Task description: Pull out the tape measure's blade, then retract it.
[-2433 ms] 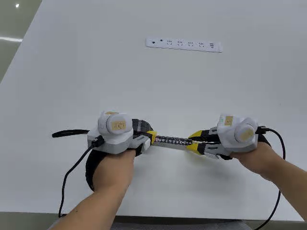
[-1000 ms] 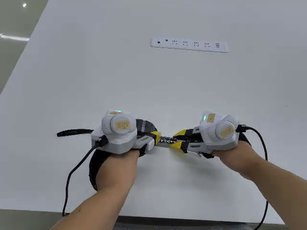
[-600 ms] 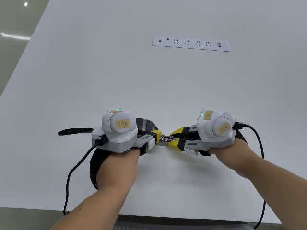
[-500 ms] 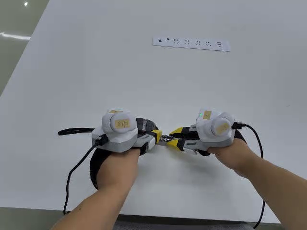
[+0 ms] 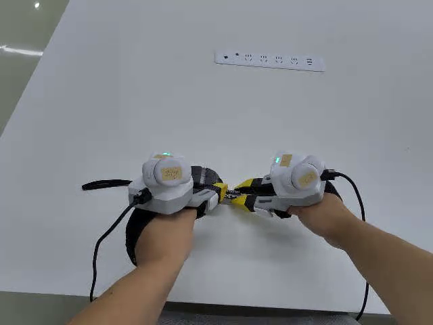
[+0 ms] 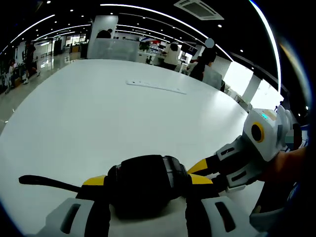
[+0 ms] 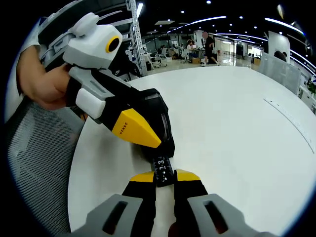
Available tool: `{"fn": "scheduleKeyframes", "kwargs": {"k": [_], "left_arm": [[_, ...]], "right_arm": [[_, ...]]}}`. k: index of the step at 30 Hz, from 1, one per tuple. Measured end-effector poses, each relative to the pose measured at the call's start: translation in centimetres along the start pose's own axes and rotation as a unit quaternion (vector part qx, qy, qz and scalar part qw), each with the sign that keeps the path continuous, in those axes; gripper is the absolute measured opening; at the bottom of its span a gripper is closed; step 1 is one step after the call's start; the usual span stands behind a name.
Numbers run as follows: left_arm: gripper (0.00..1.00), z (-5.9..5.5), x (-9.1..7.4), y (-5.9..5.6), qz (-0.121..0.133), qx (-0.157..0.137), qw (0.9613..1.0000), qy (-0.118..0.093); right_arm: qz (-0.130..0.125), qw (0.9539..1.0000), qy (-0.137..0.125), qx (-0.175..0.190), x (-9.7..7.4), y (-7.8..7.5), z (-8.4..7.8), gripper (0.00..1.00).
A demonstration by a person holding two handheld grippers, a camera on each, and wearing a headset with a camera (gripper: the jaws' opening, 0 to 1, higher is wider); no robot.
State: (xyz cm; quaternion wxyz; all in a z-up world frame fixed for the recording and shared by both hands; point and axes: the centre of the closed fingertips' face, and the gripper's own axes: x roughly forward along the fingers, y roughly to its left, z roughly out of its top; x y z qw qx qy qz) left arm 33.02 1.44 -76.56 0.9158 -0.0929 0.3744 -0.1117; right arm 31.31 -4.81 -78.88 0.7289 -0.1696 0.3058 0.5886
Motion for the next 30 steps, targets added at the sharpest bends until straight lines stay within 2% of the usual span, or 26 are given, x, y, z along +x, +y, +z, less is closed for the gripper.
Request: {"fn": "scheduleKeyframes", "kwargs": {"k": [9, 11, 30], "left_arm": [[0.58, 0.05, 0.05, 0.28, 0.006, -0.001, 1.0, -0.002], [0.58, 0.05, 0.04, 0.29, 0.005, 0.001, 1.0, -0.002], [0.58, 0.07, 0.03, 0.37, 0.008, 0.001, 1.0, -0.004]], "right_arm": [[-0.007, 0.9999, 0.008, -0.007, 0.24, 0.0, 0.11, 0.08], [-0.004, 0.9995, 0.016, -0.026, 0.35, 0.05, 0.12, 0.07], [-0.013, 0.9993, 0.023, -0.026, 0.65, -0.03, 0.31, 0.08]]}}
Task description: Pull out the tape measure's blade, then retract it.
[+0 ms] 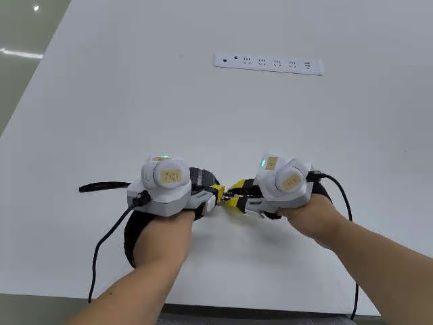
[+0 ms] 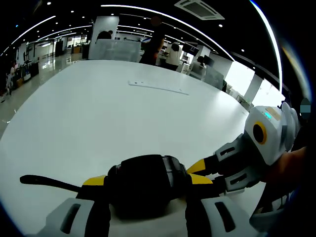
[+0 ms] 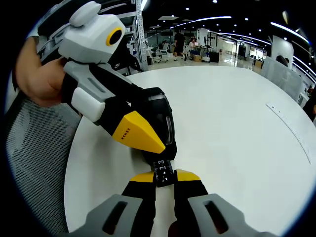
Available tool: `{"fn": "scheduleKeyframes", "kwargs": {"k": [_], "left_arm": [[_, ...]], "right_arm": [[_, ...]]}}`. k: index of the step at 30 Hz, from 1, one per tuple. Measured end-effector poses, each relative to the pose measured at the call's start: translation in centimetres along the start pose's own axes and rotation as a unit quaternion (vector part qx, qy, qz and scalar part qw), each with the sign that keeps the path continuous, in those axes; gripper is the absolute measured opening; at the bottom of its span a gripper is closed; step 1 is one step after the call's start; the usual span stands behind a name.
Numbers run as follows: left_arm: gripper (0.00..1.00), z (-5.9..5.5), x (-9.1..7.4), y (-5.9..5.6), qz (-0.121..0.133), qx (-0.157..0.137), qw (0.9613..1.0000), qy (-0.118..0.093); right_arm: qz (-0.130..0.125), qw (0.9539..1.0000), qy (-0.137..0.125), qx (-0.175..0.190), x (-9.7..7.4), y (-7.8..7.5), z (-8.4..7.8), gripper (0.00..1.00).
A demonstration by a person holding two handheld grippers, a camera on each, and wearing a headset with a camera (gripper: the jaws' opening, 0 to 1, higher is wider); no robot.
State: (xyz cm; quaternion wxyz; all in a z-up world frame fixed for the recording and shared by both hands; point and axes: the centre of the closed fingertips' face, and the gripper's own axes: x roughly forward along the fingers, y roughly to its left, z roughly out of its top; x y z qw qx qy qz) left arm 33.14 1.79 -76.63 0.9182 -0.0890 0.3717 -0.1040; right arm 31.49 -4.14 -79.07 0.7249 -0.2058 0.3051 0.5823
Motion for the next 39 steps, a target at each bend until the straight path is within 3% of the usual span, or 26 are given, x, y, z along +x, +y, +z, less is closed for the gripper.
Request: {"fn": "scheduleKeyframes", "kwargs": {"k": [14, 20, 23, 32, 39], "left_arm": [[0.58, -0.04, -0.02, 0.06, 0.001, 0.003, 0.9999, 0.016], [0.58, -0.04, -0.06, 0.02, 0.002, 0.003, 0.9999, 0.015], [0.59, -0.06, -0.14, 0.0, 0.003, 0.003, 1.0, 0.001], [0.62, 0.07, -0.12, 0.05, 0.005, -0.002, 1.0, -0.008], [0.61, -0.06, 0.05, 0.06, 0.022, 0.018, 0.9995, -0.01]], "right_arm": [[-0.002, 1.0, 0.001, -0.006, -0.08, -0.03, -0.1, 0.1], [-0.007, 1.0, -0.001, -0.006, -0.06, -0.1, -0.12, 0.1], [-0.009, 1.0, -0.003, -0.003, -0.07, -0.09, -0.11, 0.1], [-0.014, 0.9999, -0.006, -0.001, -0.08, -0.12, -0.07, 0.1], [-0.017, 0.9998, -0.005, 0.001, -0.07, -0.03, -0.11, 0.1]]}}
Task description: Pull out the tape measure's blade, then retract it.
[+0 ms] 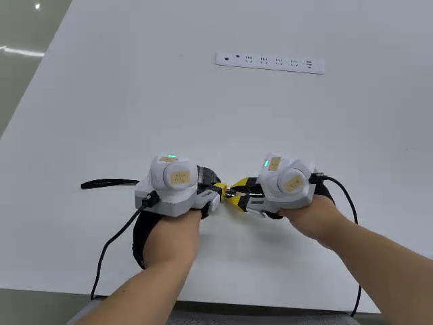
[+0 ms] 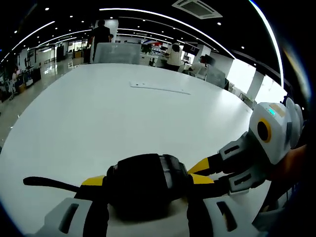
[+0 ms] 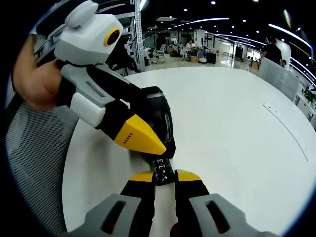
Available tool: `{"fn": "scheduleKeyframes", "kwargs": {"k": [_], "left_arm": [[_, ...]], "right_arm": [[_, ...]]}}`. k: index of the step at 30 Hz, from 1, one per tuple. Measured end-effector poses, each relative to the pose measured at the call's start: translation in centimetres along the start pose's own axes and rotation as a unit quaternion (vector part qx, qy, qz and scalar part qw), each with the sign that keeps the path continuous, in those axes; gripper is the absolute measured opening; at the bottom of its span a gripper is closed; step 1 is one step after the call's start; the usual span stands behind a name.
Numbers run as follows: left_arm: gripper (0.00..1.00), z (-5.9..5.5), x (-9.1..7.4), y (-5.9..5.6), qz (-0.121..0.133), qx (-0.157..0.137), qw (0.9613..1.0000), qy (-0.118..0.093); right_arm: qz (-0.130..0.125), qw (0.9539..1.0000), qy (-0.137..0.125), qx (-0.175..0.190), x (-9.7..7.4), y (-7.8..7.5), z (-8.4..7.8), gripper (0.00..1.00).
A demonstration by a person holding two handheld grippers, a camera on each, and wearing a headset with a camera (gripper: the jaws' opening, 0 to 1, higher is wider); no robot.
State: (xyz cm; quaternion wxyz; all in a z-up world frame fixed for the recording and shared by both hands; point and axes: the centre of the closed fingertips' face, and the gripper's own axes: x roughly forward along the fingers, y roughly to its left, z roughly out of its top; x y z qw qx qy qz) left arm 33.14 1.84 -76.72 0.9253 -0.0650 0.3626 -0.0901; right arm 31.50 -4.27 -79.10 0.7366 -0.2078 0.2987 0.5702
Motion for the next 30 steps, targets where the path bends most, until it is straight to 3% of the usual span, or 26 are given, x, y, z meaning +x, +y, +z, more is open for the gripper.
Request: {"fn": "scheduleKeyframes", "kwargs": {"k": [13, 30], "left_arm": [[0.59, -0.1, 0.1, 0.2, 0.0, -0.006, 0.9998, 0.017], [0.59, 0.0, -0.1, 0.1, -0.005, -0.012, 0.9999, 0.012]], "right_arm": [[-0.001, 1.0, -0.003, 0.002, 0.1, -0.1, 0.1, 0.1], [0.007, 0.9999, -0.014, 0.006, 1.0, 0.1, 0.9, 0.1]]}}
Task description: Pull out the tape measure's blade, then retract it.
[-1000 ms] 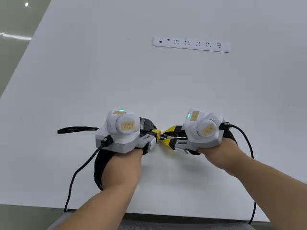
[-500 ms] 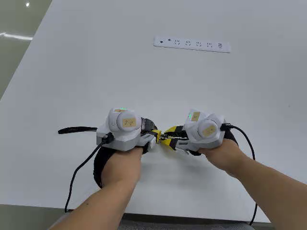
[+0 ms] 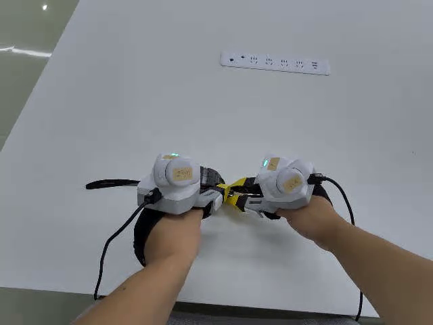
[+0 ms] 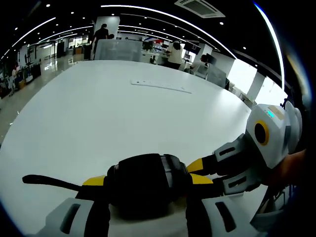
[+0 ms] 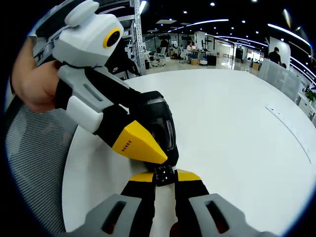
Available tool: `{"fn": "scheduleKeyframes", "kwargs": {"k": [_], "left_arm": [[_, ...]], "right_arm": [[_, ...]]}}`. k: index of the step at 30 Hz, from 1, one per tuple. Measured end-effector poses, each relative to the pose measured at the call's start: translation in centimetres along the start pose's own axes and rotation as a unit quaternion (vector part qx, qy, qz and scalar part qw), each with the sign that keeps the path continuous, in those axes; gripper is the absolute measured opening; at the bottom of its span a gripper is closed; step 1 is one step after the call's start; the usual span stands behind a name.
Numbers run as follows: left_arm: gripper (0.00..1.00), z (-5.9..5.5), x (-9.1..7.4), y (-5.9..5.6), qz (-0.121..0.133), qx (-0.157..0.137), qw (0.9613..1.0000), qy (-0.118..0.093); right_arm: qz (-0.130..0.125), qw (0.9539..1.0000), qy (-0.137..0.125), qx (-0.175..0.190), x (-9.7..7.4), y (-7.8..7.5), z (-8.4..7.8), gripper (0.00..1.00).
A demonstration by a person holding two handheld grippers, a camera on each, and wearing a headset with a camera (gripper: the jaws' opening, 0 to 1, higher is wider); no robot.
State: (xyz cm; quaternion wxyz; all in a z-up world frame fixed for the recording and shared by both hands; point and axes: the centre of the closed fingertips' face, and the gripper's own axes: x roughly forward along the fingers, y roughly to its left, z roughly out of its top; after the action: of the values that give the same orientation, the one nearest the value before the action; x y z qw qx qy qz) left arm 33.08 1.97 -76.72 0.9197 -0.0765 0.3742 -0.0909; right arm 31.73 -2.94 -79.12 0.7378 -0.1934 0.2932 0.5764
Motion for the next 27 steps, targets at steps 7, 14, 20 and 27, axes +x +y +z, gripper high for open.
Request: {"fn": "scheduleKeyframes", "kwargs": {"k": [7, 14, 20, 27], "left_arm": [[0.6, 0.07, -0.06, -0.01, -0.004, -0.002, 1.0, -0.003], [0.61, 0.02, -0.22, -0.07, -0.017, 0.0, 0.9998, -0.008], [0.61, 0.17, -0.36, -0.11, -0.022, 0.01, 0.9997, -0.009], [0.63, 0.15, -0.6, -0.17, -0.027, 0.018, 0.9994, -0.01]], "right_arm": [[-0.001, 1.0, 0.002, -0.009, 0.01, 0.01, 0.03, 0.11], [-0.005, 0.9999, 0.004, -0.013, -0.07, 0.01, 0.04, 0.13], [-0.008, 0.9999, -0.003, -0.005, -0.5, -0.14, 0.28, 0.17], [-0.013, 0.9999, -0.004, -0.005, -0.88, -0.21, 0.39, 0.19]]}}
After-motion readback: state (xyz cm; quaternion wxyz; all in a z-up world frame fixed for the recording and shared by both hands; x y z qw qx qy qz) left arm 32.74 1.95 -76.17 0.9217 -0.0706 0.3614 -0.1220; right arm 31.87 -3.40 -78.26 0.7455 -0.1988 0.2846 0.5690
